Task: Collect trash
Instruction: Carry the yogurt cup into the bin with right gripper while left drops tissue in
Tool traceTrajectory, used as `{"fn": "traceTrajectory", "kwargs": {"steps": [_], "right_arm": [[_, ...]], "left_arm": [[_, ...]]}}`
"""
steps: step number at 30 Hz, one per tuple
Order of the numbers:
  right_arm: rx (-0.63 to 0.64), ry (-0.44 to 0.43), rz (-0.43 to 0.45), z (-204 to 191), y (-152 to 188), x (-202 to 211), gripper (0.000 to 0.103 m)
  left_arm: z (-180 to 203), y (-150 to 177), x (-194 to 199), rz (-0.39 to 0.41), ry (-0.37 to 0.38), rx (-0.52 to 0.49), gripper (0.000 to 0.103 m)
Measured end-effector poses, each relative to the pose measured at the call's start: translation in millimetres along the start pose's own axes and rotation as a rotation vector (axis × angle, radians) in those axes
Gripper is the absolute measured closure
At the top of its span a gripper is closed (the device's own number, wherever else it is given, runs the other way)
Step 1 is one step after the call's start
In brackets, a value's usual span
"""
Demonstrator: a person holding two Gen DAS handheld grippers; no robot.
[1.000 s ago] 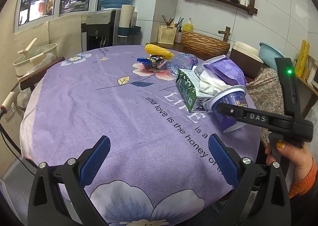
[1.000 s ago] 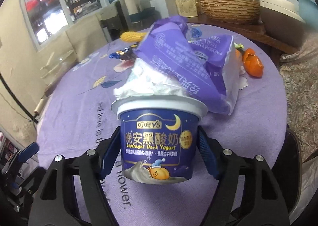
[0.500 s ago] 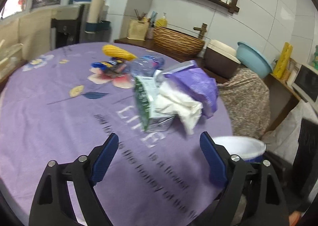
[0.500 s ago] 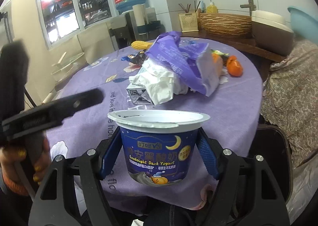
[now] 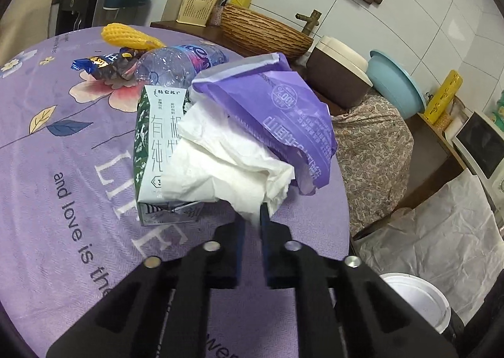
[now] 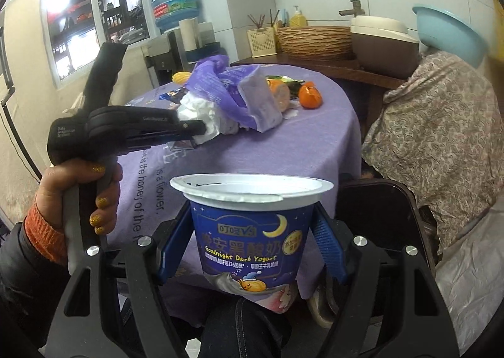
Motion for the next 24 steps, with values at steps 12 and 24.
{"fn": "traceTrajectory", "kwargs": {"steps": [12, 24], "right_arm": [[-0.067, 0.061, 0.006, 44.2, 14.3, 3.9, 0.031], [-0.161, 0.23, 0.022, 128.1, 28.3, 23.0, 0.031]], "left_arm": [[7.7, 49.1, 86.3, 0.112, 0.052, -0.055, 0.099], [144.8, 73.2, 51.1, 0.013, 0.242, -0.317, 0.099]]}}
Point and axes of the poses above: each gripper's, at about its wrist camera, not at the fingertips, and x roughly against the way its jaws point, z to its right, y to its underside, the point moved 9 cm from there along -x, roughly the way its jaws point, and after that the axes turned 13 degrees about -z, right-handed, at the moved point
